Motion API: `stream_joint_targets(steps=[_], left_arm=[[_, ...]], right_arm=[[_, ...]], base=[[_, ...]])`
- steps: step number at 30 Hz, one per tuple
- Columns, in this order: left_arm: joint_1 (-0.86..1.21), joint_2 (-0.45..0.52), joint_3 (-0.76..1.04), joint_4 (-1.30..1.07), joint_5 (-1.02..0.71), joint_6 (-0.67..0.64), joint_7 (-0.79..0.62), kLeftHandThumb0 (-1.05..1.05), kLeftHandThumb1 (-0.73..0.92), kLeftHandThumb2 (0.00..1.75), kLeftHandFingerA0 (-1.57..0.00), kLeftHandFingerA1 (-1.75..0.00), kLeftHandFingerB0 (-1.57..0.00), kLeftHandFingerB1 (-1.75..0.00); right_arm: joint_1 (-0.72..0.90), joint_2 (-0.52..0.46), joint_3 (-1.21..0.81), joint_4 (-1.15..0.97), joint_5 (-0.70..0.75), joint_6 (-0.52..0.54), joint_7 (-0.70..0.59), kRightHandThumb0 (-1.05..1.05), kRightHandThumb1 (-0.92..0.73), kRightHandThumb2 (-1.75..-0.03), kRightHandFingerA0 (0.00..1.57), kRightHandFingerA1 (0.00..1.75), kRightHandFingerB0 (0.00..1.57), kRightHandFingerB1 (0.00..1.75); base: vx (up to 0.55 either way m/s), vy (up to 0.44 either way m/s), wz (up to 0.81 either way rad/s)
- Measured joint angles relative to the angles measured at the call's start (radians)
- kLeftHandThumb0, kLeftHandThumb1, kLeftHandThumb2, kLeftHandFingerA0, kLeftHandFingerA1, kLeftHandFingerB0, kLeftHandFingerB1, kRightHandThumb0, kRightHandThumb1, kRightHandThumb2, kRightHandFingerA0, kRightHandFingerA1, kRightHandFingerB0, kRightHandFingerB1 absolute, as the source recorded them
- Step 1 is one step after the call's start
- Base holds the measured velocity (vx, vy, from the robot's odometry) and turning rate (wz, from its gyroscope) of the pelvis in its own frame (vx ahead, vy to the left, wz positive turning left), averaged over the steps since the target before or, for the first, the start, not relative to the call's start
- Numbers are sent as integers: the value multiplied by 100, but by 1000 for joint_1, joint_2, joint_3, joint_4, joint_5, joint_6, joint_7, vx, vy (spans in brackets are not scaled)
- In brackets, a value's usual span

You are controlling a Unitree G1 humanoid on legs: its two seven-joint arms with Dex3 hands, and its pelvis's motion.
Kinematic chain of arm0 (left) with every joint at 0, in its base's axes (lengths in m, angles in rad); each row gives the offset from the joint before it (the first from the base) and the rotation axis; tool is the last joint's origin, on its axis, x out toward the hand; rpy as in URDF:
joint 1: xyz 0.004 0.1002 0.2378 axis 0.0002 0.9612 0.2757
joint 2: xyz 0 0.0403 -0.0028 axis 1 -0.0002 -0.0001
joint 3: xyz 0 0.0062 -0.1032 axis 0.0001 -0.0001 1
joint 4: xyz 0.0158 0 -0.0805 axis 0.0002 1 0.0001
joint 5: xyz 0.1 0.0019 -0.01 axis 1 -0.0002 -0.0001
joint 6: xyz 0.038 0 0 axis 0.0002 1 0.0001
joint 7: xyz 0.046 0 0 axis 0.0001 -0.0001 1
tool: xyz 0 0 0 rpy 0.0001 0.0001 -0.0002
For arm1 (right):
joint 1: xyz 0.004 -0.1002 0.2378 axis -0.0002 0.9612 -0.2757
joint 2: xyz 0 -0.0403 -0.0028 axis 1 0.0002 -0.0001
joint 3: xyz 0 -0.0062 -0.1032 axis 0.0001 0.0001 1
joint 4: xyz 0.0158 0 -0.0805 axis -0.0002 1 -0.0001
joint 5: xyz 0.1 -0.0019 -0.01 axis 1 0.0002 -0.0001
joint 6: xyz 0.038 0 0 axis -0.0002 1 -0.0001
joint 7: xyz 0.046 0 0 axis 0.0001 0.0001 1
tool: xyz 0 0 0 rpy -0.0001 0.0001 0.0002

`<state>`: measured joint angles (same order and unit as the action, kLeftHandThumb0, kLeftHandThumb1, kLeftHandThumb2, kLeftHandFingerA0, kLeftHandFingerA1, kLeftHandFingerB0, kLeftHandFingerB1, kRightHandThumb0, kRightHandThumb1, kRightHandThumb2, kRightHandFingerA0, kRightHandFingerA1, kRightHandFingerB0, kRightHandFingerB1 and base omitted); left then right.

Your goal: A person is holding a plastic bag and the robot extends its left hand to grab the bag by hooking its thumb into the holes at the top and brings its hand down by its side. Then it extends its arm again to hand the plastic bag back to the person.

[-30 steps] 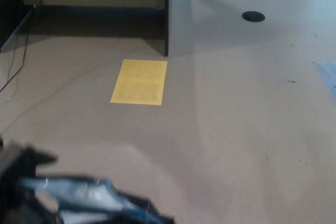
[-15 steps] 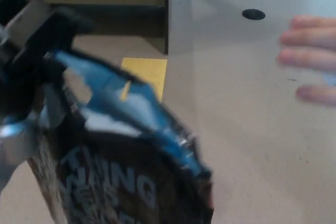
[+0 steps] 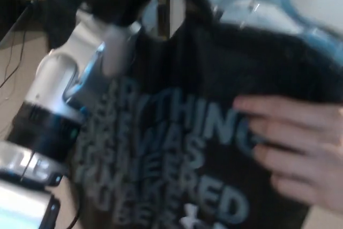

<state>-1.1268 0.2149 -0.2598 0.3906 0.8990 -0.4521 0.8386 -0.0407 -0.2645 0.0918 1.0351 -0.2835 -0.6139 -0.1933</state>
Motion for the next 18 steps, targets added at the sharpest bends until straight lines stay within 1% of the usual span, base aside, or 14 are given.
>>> stream_joint_targets(steps=[2,3,5,6,7,8,9,10,11,12,13,14,16,18], left_arm=[[-33,-4,-11,22,5,16,-9,-18,59,64,-100,-167,-79,-116],[-43,-6,-16,26,6,22,-12,-18,63,65,-100,-167,-75,-118],[-51,-15,-21,27,6,30,-20,-16,63,67,-100,-168,-75,-122],[-52,-19,-25,23,6,34,-26,-16,63,69,-99,-168,-73,-125],[-52,-22,-28,18,6,39,-29,-18,68,67,-99,-169,-71,-128],[-52,-26,-32,7,6,45,-36,-18,68,67,-99,-169,-71,-128],[-52,-31,-34,-2,6,52,-42,-21,68,65,-94,-168,-76,-109],[-52,-39,-37,-19,6,61,-52,-33,64,60,-82,-124,-58,-48],[-51,-43,-39,-34,6,70,-63,-33,64,60,-82,-124,-58,-48],[-48,-49,-39,-54,5,81,-79,-48,58,58,-58,-66,-28,-30],[-45,-53,-39,-65,4,86,-88,-74,43,82,0,-10,0,-10],[-39,-63,-40,-91,0,101,-118,-78,44,84,0,0,0,-2],[-28,-70,-40,-122,-4,117,-156,-75,42,83,0,0,0,-2],[-20,-73,-40,-151,-7,131,-188,-78,44,84,0,0,0,0]], right_arm=[[-2,-2,1,0,-1,1,0,-23,-63,-59,88,63,70,47],[-2,-4,2,-2,-2,2,0,-24,-63,-59,81,56,70,47],[-2,-8,6,-4,-5,4,0,-24,-63,-59,83,57,70,48],[-3,-9,7,-5,-6,4,0,-24,-63,-59,87,60,71,48],[-4,-9,8,-6,-6,4,0,-24,-63,-59,85,59,71,48],[-5,-10,9,-6,-8,5,-1,-24,-63,-59,85,59,71,48],[-5,-10,9,-6,-8,5,-1,-24,-63,-59,85,61,71,48],[-5,-10,10,-6,-8,5,-1,-29,-53,-84,85,77,66,63],[-5,-10,10,-7,-8,5,-1,-29,-53,-84,85,77,66,63],[-5,-10,10,-7,-8,5,-1,-23,-63,-59,87,65,71,48],[-5,-10,10,-8,-8,5,-1,-23,-64,-59,87,65,71,48],[-5,-9,10,-9,-8,5,0,-23,-63,-59,86,62,71,49],[-5,-9,10,-9,-8,5,0,-23,-63,-59,83,58,72,49],[-5,-9,11,-10,-8,5,0,-24,-64,-59,83,59,72,49]], base=[[0,0,0],[0,0,0],[0,0,0],[0,0,0],[0,0,0],[0,0,0],[0,0,0],[0,0,0],[0,0,0],[0,0,0],[0,0,0],[0,0,0],[0,0,0],[0,0,0]])
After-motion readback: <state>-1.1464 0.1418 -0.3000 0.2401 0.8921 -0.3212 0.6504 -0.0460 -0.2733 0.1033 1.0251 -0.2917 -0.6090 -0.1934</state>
